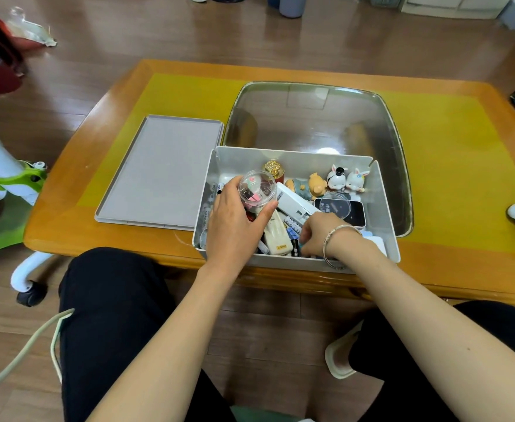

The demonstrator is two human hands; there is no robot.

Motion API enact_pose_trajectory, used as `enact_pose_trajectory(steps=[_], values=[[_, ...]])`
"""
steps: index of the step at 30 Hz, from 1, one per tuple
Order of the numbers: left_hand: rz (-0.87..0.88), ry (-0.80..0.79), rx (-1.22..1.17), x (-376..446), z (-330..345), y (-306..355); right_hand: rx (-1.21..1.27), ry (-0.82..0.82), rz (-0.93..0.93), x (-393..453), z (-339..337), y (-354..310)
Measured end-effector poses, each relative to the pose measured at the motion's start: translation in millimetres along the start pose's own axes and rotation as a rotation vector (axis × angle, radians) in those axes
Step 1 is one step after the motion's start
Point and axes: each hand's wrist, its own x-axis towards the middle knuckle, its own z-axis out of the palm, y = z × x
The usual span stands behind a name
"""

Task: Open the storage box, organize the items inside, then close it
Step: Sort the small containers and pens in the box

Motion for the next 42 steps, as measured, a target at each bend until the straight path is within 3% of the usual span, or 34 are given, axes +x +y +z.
enact_pose_trajectory(steps=[9,11,14,16,26,29,33,35,38,42], values=[[0.015,0.009,0.000,0,0,-1,0.347,0.295,-0.103,-11,-24,22],[0.023,0.015,0.003,0,0,-1,0.303,0.169,-0.116,-15,-32,23],[0.025,0.015,0.008,0,1,-2,0.218,-0.147,-0.110,-20,-32,16],[0.017,0.013,0.002,0,2,-3,0.214,-0.249,-0.124,-18,-26,11],[0.022,0.015,0.006,0,2,-4,0.484,-0.243,-0.075,-24,-31,22],[0.025,0.017,0.005,0,2,-3,0.697,-0.090,-0.054,-29,-41,27],[0.026,0.015,0.001,0,3,-4,0.935,0.283,0.001,-25,-51,35],[0.024,0.016,-0.002,0,3,-5,0.845,0.384,0.038,-19,-51,40],[0.018,0.016,-0.009,0,3,-5,0.709,0.406,0.079,-13,-45,44],[0.029,0.020,-0.019,0,2,-4,0.481,0.581,0.018,-12,-38,40]])
